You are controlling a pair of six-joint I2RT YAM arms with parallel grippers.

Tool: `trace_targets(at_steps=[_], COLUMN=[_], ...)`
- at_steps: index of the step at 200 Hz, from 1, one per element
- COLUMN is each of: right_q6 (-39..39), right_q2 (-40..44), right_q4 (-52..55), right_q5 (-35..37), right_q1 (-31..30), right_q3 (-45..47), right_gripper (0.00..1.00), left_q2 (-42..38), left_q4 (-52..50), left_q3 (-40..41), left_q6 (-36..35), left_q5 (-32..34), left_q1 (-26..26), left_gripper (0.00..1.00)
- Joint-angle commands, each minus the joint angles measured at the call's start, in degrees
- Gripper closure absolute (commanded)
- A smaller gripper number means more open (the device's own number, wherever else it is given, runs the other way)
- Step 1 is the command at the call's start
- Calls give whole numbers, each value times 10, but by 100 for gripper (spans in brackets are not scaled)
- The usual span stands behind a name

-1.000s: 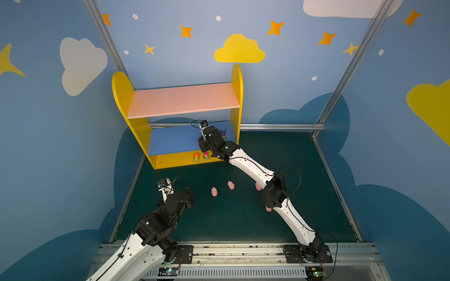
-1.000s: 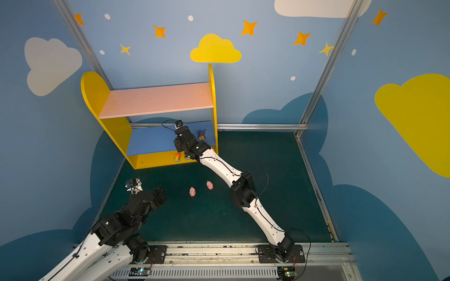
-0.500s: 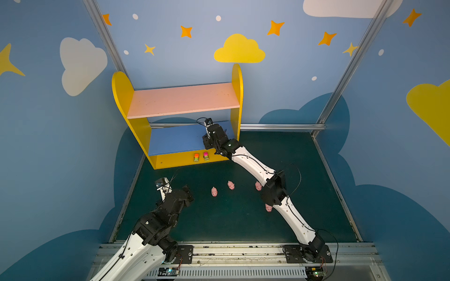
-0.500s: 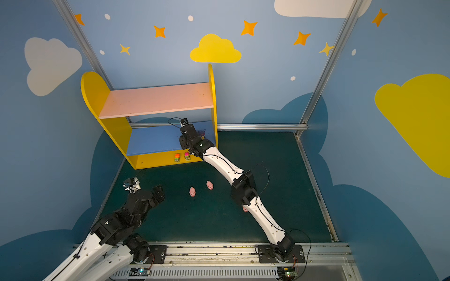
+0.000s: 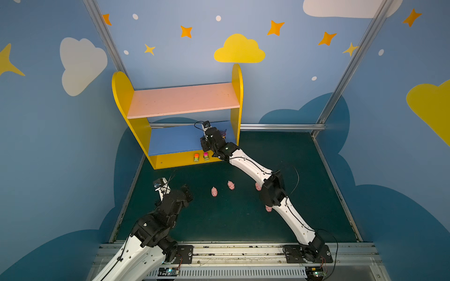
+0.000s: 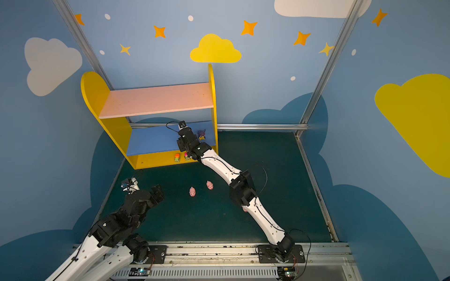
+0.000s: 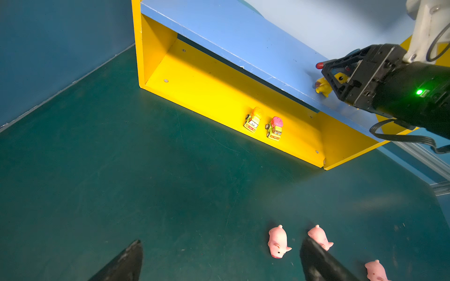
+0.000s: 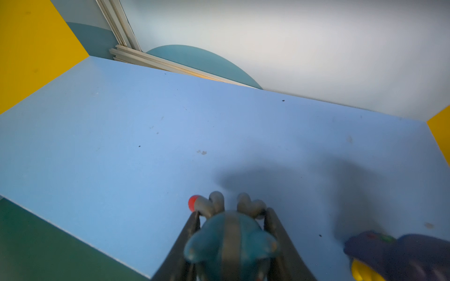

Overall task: Organize plastic toys on shelves
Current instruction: Place the plastic toy on the shelf.

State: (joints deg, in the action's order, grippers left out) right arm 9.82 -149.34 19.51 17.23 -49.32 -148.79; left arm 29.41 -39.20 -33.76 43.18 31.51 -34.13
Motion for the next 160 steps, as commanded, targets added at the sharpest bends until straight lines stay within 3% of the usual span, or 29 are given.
trace_targets(at_steps=[1, 160], right_q6=[0, 0], right_q2=[3, 37], right_q4=[-19, -59], right_q5=[13, 32], right_q1=[2, -3], right_q3=[7, 68], right_gripper=[77, 71], left_q2=[0, -18], left_q4=[2, -4], left_q3=[6, 5], left_q6=[-9, -12], left_q5=[8, 9], left_q1=[3, 4], left_gripper=[0, 0])
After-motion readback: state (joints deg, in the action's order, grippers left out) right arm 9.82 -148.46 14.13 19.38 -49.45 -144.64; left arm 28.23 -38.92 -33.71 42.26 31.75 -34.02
